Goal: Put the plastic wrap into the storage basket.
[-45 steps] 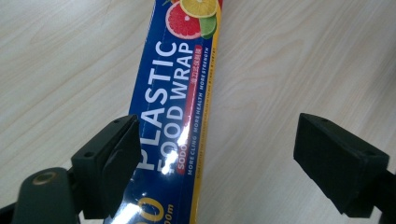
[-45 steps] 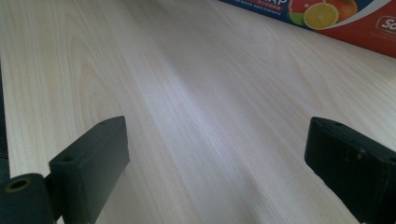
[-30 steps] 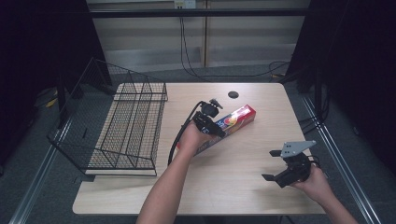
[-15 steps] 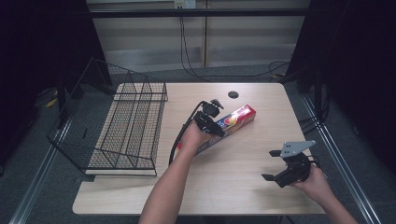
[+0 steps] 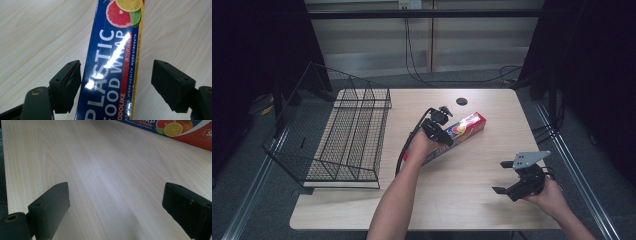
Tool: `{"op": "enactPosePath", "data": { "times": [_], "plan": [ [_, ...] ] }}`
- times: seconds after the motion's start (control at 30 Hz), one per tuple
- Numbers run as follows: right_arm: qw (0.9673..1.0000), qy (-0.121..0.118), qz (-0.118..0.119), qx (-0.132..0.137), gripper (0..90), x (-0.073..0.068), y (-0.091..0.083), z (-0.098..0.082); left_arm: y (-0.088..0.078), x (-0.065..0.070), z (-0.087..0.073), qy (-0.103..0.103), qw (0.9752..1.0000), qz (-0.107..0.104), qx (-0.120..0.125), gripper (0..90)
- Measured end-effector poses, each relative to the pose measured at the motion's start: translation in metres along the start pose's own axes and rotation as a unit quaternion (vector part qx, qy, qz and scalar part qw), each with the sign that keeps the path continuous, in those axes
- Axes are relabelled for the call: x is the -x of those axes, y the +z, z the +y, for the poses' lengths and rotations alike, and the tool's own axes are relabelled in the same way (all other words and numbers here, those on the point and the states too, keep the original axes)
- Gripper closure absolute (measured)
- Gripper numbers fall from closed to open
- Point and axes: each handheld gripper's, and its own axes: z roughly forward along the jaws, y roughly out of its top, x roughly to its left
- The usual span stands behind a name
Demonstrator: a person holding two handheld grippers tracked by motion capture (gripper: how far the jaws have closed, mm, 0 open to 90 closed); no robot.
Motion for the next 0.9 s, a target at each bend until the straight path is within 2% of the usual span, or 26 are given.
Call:
{"op": "enactPosePath", "data": {
  "times": [0.07,0.13,0.17,0.27,0.4,0.57,0.7,0.77,0.9],
  "plan": [
    [1.0000,0.002,-0.004,0.000,7.7,0.0000,-0.0003,-0.0001,0.0016,0.0000,0.0000,-0.001,1.0000,-0.004,-0.001,24.6],
    [1.0000,0.002,-0.005,0.000,8.1,0.0004,0.0000,0.0000,0.0032,-0.0007,0.0006,0.007,1.0000,-0.004,-0.005,24.1],
    [1.0000,0.002,-0.004,0.002,8.2,0.0005,0.0000,0.0001,0.0033,0.0001,0.0010,-0.001,1.0000,-0.005,-0.008,24.1],
    [1.0000,0.002,-0.002,0.003,8.2,0.0004,-0.0001,0.0001,0.0052,-0.0002,0.0012,0.001,1.0000,-0.004,-0.004,24.4],
    [1.0000,0.001,-0.002,0.004,8.2,0.0010,-0.0006,-0.0001,0.0048,-0.0003,0.0010,0.000,1.0000,0.003,-0.007,29.4],
    [1.0000,0.005,0.000,0.007,8.4,0.0010,-0.0012,0.0000,0.0034,-0.0022,0.0007,0.012,0.9998,0.004,-0.015,32.4],
    [0.9999,0.006,0.000,0.008,8.4,0.0013,-0.0016,-0.0001,0.0036,-0.0018,0.0006,0.012,0.9998,0.007,-0.015,33.2],
    [0.9999,0.006,0.001,0.009,8.4,0.0018,-0.0016,0.0000,0.0034,0.0002,0.0000,0.021,0.9995,0.015,-0.016,37.4],
    [0.9999,0.007,-0.001,0.012,8.4,0.0023,-0.0024,-0.0002,0.0023,0.0016,-0.0022,0.025,0.9996,0.006,-0.015,39.1]
  ]
}}
